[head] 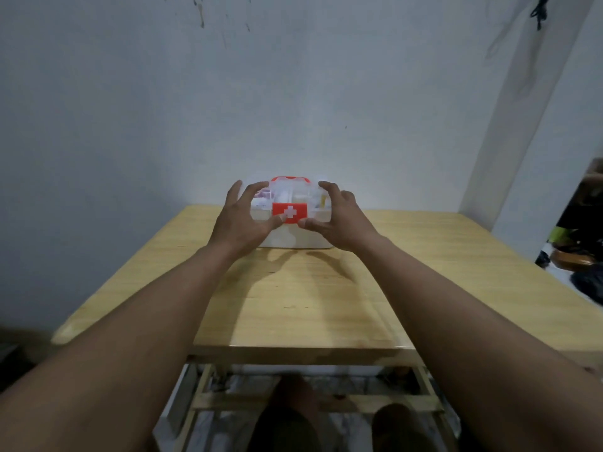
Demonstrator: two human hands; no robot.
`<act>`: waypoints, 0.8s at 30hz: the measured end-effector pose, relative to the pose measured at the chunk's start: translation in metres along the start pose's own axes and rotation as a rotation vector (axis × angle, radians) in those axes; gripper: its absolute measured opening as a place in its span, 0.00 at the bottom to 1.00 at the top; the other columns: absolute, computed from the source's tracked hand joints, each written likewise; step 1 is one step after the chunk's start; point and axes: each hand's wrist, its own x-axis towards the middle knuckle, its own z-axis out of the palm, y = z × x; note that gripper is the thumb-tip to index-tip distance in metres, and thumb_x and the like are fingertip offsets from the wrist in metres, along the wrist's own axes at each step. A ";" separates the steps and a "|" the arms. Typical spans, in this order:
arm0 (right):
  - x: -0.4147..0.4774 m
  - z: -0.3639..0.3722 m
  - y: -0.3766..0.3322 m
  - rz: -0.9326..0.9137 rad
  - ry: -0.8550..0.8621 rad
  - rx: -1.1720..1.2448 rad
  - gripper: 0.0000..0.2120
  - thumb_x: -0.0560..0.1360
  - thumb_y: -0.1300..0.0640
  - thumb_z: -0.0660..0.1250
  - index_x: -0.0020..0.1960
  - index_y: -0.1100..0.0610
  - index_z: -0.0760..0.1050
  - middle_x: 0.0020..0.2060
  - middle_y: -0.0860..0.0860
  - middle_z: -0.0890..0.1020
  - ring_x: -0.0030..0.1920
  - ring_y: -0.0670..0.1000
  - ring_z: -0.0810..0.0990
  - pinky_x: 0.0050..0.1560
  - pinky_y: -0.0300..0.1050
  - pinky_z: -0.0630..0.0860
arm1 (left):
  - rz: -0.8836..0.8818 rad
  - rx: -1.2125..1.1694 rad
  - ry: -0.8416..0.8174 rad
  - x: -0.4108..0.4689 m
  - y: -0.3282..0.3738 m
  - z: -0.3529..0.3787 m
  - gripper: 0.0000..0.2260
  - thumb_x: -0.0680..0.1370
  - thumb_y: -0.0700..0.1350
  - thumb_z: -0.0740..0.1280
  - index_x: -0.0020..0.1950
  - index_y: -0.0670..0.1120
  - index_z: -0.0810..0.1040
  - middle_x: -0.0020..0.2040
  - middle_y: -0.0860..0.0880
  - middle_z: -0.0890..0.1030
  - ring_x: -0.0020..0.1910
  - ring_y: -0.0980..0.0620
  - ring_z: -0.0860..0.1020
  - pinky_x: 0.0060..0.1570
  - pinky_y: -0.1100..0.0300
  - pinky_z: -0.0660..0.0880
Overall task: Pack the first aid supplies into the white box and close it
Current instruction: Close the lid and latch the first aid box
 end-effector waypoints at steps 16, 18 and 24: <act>0.000 0.018 0.010 0.021 0.029 0.022 0.40 0.71 0.50 0.76 0.75 0.43 0.56 0.68 0.57 0.67 0.60 0.59 0.76 0.57 0.51 0.75 | 0.023 0.003 0.003 -0.007 -0.010 0.002 0.34 0.72 0.55 0.76 0.74 0.58 0.65 0.79 0.47 0.58 0.73 0.43 0.66 0.64 0.48 0.72; 0.000 0.017 0.013 0.016 0.028 0.034 0.42 0.71 0.53 0.76 0.76 0.42 0.54 0.65 0.57 0.69 0.58 0.57 0.76 0.56 0.51 0.75 | 0.014 -0.024 -0.004 -0.005 -0.017 0.001 0.39 0.70 0.52 0.78 0.76 0.58 0.62 0.76 0.47 0.63 0.70 0.44 0.68 0.60 0.50 0.73; -0.001 0.015 0.021 0.018 0.025 0.109 0.44 0.72 0.60 0.76 0.76 0.43 0.52 0.58 0.56 0.78 0.52 0.54 0.76 0.49 0.48 0.74 | -0.026 -0.138 -0.025 -0.006 -0.026 0.000 0.43 0.67 0.47 0.79 0.73 0.65 0.58 0.65 0.51 0.75 0.57 0.46 0.76 0.55 0.46 0.79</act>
